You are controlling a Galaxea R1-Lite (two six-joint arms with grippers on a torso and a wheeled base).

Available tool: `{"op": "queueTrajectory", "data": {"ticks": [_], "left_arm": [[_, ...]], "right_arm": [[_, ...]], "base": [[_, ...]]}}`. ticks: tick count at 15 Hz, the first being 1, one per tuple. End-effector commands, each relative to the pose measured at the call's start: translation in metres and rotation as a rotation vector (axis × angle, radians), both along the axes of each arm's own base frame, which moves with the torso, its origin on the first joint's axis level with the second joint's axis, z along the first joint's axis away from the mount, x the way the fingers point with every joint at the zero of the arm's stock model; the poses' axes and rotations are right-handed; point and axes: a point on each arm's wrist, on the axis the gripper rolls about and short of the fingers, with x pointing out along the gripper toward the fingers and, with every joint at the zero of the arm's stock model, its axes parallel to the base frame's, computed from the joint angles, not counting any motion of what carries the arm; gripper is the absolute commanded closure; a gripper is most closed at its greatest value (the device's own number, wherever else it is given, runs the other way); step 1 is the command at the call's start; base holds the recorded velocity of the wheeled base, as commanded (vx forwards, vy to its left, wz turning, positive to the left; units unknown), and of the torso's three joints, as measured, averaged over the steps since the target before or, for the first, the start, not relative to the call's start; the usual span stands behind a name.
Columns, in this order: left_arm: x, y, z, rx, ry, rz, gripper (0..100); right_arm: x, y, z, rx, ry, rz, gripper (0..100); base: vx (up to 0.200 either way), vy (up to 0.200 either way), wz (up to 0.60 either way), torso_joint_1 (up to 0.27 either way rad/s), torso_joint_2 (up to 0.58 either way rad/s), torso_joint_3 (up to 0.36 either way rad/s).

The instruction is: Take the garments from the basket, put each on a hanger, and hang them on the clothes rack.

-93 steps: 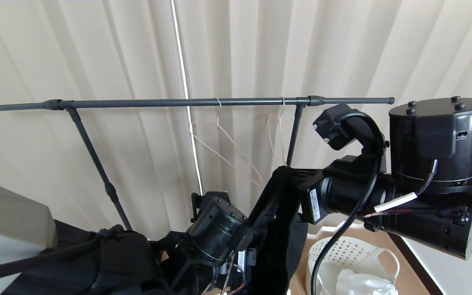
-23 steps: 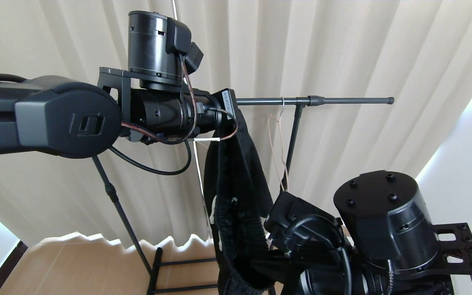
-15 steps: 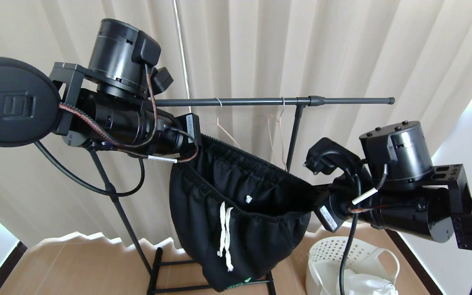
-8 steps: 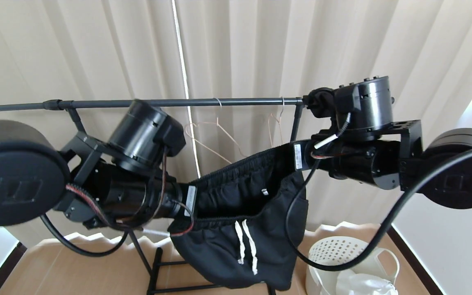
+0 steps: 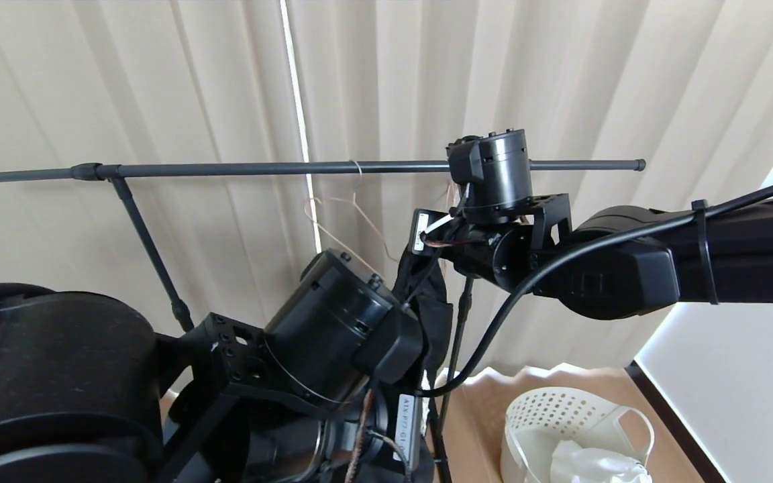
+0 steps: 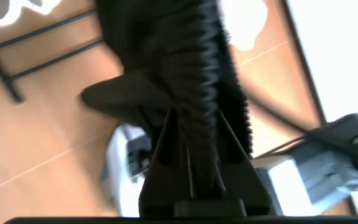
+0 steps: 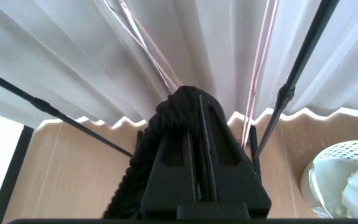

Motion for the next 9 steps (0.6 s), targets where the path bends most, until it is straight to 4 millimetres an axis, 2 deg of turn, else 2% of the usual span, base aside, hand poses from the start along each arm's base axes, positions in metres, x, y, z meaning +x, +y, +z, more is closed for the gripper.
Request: {"op": "queueTrajectory", "data": {"ticks": [1, 4, 8, 9], "left_arm": [[-0.002, -0.018, -0.003, -0.039, -0.005, -0.021, 100], [-0.007, -0.023, -0.009, -0.034, 0.000, -0.029, 100], [-0.002, -0.002, -0.013, 0.012, -0.020, 0.042, 100], [0.003, 0.007, -0.014, 0.032, -0.034, 0.080, 100]], "right_arm": [[0.002, 0.005, -0.005, 0.005, -0.005, 0.005, 100], [0.001, 0.004, -0.002, 0.010, -0.014, 0.004, 100], [-0.007, -0.016, 0.010, -0.017, -0.015, -0.002, 100], [-0.012, -0.026, 0.015, -0.057, -0.011, -0.002, 100]], "base": [[0.000, 0.000, 0.00, 0.000, 0.00, 0.000], [0.000, 0.000, 0.00, 0.000, 0.00, 0.000], [0.000, 0.000, 0.00, 0.000, 0.00, 0.000], [0.000, 0.000, 0.00, 0.000, 0.00, 0.000]]}}
